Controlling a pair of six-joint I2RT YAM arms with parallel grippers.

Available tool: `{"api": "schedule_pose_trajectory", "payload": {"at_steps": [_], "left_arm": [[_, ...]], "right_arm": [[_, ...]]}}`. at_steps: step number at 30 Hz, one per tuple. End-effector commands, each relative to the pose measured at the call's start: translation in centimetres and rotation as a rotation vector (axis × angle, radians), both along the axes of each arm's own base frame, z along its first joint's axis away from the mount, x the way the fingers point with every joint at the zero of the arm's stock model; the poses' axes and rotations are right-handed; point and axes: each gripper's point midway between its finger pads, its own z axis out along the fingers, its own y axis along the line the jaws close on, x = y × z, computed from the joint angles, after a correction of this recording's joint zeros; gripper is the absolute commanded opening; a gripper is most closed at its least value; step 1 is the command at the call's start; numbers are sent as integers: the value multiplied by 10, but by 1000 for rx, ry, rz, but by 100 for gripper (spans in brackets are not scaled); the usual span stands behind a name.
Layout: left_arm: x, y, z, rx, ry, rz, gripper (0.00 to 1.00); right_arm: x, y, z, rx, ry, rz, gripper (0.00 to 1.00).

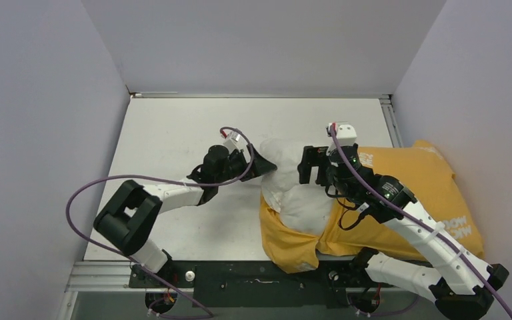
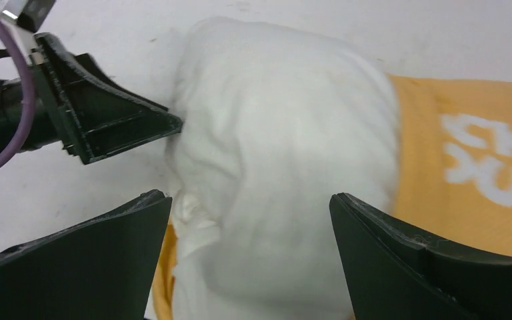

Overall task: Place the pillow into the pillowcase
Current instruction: Stuff the pillow into the pillowcase.

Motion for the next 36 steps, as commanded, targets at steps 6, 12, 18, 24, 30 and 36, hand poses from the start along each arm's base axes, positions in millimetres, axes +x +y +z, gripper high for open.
{"api": "schedule_pose_trajectory", "payload": {"at_steps": [6, 12, 18, 24, 30, 36], "left_arm": [[23, -55, 58, -241, -186, -204, 53], [27, -28, 68, -137, -222, -133, 6], [13, 1, 89, -80, -271, -61, 0], [-17, 14, 84, -47, -272, -43, 0], [-38, 11, 54, -24, -239, -1, 0], [-32, 6, 50, -35, -255, 59, 0]], "right_arm": [[-6, -102, 8, -167, -64, -434, 93], [10, -91, -22, -250, -5, -408, 97], [44, -46, -23, -107, 37, -225, 13], [67, 53, -1, -2, 42, 144, 5], [30, 172, 39, 166, -2, 544, 5], [-30, 221, 72, 316, -26, 777, 5]]}}
